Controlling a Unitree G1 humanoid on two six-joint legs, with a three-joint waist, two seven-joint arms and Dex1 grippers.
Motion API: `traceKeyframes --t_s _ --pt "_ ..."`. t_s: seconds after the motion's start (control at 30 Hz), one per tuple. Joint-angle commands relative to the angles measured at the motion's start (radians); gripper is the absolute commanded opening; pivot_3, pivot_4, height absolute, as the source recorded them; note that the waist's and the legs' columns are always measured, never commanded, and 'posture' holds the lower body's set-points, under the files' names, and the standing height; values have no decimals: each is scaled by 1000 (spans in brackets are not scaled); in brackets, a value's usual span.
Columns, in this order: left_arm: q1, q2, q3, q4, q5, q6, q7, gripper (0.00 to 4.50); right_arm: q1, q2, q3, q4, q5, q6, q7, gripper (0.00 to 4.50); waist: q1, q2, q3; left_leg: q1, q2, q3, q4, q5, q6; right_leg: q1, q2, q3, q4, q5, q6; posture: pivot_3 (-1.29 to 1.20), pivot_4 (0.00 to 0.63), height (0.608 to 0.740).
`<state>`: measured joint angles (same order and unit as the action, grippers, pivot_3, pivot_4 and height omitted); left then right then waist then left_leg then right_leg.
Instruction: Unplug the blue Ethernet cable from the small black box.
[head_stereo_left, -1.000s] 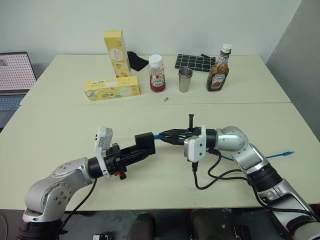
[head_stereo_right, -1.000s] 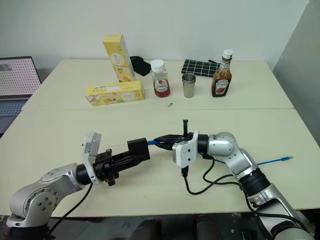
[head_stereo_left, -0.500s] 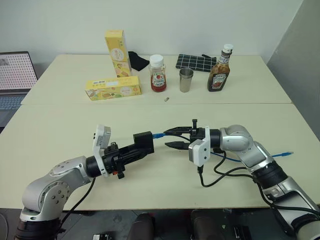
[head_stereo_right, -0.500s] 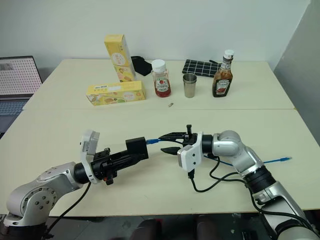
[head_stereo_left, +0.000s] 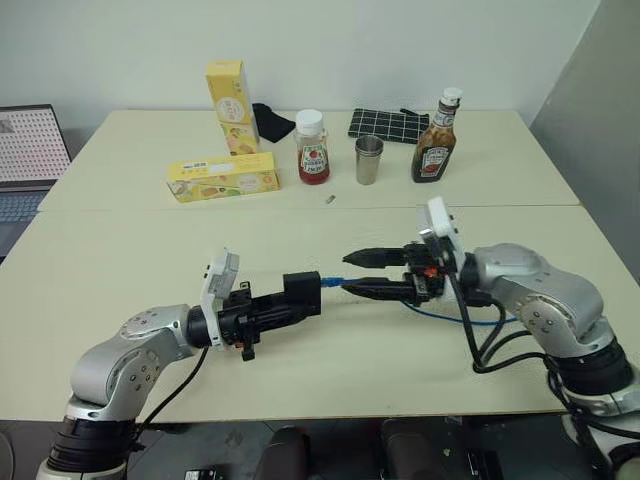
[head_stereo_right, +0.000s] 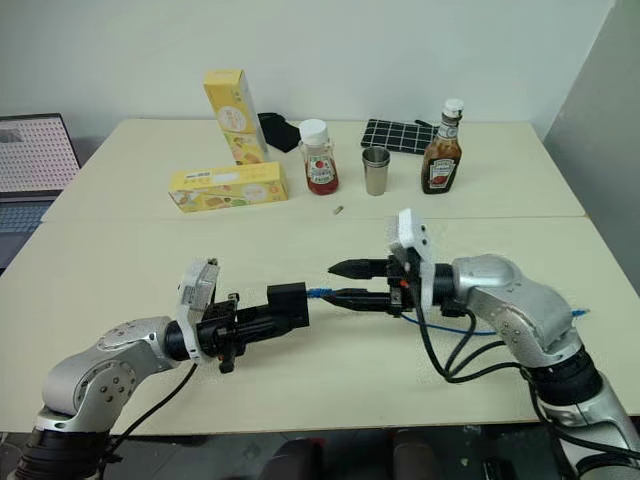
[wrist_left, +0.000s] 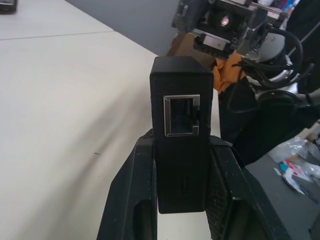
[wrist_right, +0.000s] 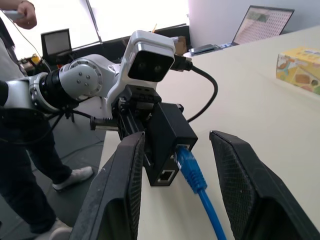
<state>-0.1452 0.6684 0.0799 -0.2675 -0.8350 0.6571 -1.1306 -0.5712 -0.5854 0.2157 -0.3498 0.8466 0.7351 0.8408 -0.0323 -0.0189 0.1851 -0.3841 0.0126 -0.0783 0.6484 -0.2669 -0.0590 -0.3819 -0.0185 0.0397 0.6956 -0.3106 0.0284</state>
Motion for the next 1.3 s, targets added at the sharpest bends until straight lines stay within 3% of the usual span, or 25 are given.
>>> traceKeyframes --t_s 0.03,0.9,1.23,1.3 --pt "-20 20 -2 -5 -3 -16 -60 811 -20 46 -26 -10 59 90 -37 2178 0 0 0 0 0 0 0 0 0 0 0 0 0 0 0 0 150 740" --pt "-22 -15 8 -21 2 -17 -31 811 -49 90 3 26 -47 158 59 2178 0 0 0 -1 0 0 0 0 0 -1 0 0 0 0 0 0 150 740" --pt "-25 -16 6 -27 -5 -13 -34 811 -59 92 6 36 -87 152 87 134 0 0 0 -1 0 0 -1 0 0 -1 0 0 -1 0 0 0 150 740" --pt "-24 -20 7 -26 -8 -13 -35 809 -61 91 6 38 -92 151 94 93 0 0 0 -1 0 0 -1 0 0 -1 0 0 -1 0 0 0 150 740"
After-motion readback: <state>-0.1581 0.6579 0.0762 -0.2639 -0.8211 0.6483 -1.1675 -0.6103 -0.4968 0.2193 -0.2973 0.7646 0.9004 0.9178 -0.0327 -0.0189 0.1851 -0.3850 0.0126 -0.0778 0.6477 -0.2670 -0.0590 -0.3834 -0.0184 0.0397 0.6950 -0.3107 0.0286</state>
